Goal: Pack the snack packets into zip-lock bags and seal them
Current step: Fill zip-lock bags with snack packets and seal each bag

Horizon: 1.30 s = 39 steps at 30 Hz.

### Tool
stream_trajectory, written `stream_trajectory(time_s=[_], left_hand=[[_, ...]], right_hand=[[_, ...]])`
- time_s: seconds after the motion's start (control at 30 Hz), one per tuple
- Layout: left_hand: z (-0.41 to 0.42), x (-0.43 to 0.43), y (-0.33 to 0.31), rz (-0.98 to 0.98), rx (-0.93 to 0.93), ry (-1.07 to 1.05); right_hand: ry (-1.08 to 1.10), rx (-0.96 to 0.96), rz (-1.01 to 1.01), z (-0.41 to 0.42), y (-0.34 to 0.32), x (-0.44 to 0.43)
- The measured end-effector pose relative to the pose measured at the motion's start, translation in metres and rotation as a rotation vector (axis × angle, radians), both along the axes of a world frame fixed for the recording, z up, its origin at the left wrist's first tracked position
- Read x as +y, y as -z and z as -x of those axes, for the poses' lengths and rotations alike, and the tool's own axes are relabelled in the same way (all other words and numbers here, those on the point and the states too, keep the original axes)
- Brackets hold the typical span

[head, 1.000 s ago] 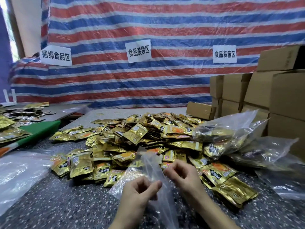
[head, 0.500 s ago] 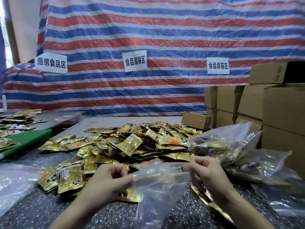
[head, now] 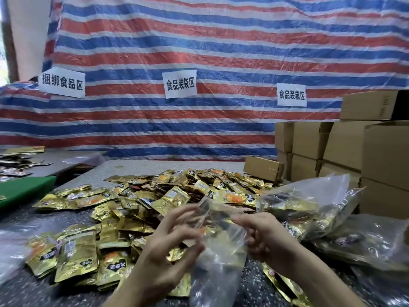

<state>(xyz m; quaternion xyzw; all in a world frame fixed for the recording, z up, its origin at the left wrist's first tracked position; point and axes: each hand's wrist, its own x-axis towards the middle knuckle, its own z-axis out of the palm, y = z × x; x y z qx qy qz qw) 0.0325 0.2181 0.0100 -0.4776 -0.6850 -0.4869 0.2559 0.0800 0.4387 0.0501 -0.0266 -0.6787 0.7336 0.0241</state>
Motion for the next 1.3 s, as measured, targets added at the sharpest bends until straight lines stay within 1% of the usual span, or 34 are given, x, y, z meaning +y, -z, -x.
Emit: stream_trajectory(time_s=[0.03,0.07,0.13,0.17,0.2,0.23,0.27,0.3,0.37,0.4,0.5,0.6,0.73,0.8,0.87,0.93,1.0,1.07,1.17,1.23,1.27,1.3], left_hand=[[0.003,-0.001,0.009,-0.02,-0.004,-0.014],[0.003,-0.003,0.016,-0.047,-0.046,-0.015],[0.005,-0.005,0.022,-0.09,-0.141,-0.015],[0.005,-0.006,0.022,-0.1,-0.165,-0.026],[0.004,-0.006,0.023,-0.103,-0.172,-0.038],[0.003,-0.006,0.023,-0.099,-0.169,-0.045],[0.002,-0.005,0.024,-0.093,-0.158,-0.045],[0.001,-0.004,0.025,-0.087,-0.141,-0.044],[0.002,-0.001,0.029,-0.064,-0.098,-0.04],[0.003,0.0,0.03,-0.054,-0.083,-0.041],[0.006,0.0,0.033,-0.045,-0.079,-0.041],[0.008,0.0,0.035,-0.047,-0.102,-0.037],[0.009,0.002,0.038,-0.042,-0.1,-0.076],[0.009,0.001,0.038,-0.046,-0.117,-0.08],[0.009,0.001,0.038,-0.063,-0.136,-0.072],[0.01,0.001,0.038,-0.074,-0.141,-0.073],[0.01,0.001,0.039,-0.069,-0.142,-0.081],[0.01,0.002,0.039,-0.053,-0.142,-0.087],[0.01,0.003,0.038,-0.036,-0.12,-0.082],[0.01,0.003,0.038,-0.027,-0.105,-0.078],[0.01,0.003,0.038,-0.025,-0.106,-0.078],[0.01,0.003,0.038,-0.032,-0.106,-0.082]], right_hand=[[-0.02,0.026,-0.085,0.002,0.001,0.002],[-0.001,0.056,-0.169,0.005,0.003,0.006],[0.181,0.147,-0.342,0.013,0.009,0.016],[0.309,0.207,-0.507,0.019,0.013,0.021],[0.434,0.248,-0.762,0.026,0.019,0.027],[0.496,0.23,-1.02,0.033,0.023,0.03],[0.515,0.16,-1.234,0.039,0.029,0.033],[0.497,0.059,-1.379,0.045,0.036,0.036],[0.514,-0.1,-1.493,0.054,0.047,0.04],[0.546,-0.13,-1.519,0.057,0.048,0.041],[0.656,-0.057,-1.558,0.06,0.047,0.044],[0.708,0.092,-1.457,0.056,0.041,0.047],[0.685,0.329,-1.108,0.044,0.02,0.046],[0.641,0.407,-0.994,0.038,0.009,0.042],[0.603,0.458,-0.82,0.032,-0.003,0.037],[0.58,0.503,-0.584,0.024,-0.017,0.029],[0.612,0.572,-0.368,0.014,-0.035,0.022],[0.641,0.631,-0.215,0.004,-0.053,0.013],[0.543,0.627,-0.023,-0.007,-0.071,-0.005],[0.431,0.561,0.008,-0.011,-0.073,-0.02],[0.408,0.532,-0.049,-0.013,-0.069,-0.026],[0.421,0.516,-0.168,-0.014,-0.063,-0.031]])
